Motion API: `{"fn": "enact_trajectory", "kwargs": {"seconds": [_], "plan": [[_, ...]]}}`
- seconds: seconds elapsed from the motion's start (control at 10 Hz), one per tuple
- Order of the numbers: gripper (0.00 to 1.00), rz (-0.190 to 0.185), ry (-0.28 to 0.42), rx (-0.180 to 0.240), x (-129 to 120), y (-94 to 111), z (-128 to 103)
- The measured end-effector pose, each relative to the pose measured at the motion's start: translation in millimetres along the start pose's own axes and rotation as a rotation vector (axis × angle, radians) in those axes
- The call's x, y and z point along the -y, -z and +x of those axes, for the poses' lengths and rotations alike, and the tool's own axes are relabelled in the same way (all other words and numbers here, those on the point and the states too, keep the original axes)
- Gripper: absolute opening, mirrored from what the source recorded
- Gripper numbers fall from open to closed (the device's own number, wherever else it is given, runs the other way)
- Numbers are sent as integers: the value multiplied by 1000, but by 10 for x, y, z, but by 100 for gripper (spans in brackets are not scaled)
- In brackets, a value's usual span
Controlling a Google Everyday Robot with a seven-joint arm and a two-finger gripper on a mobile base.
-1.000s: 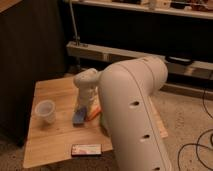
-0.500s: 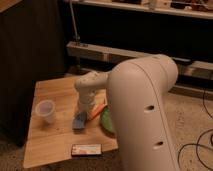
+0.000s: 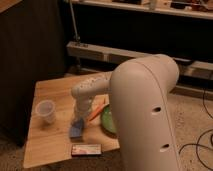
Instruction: Wipe the white sponge on the table
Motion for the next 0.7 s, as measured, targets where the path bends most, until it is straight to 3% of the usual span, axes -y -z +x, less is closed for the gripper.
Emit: {"fn": "enact_trajectory", "kwargs": {"seconds": [0.2, 0.7], "plan": [[3, -5, 21, -7, -92, -44, 106], [3, -29, 80, -7, -512, -150, 112]]}}
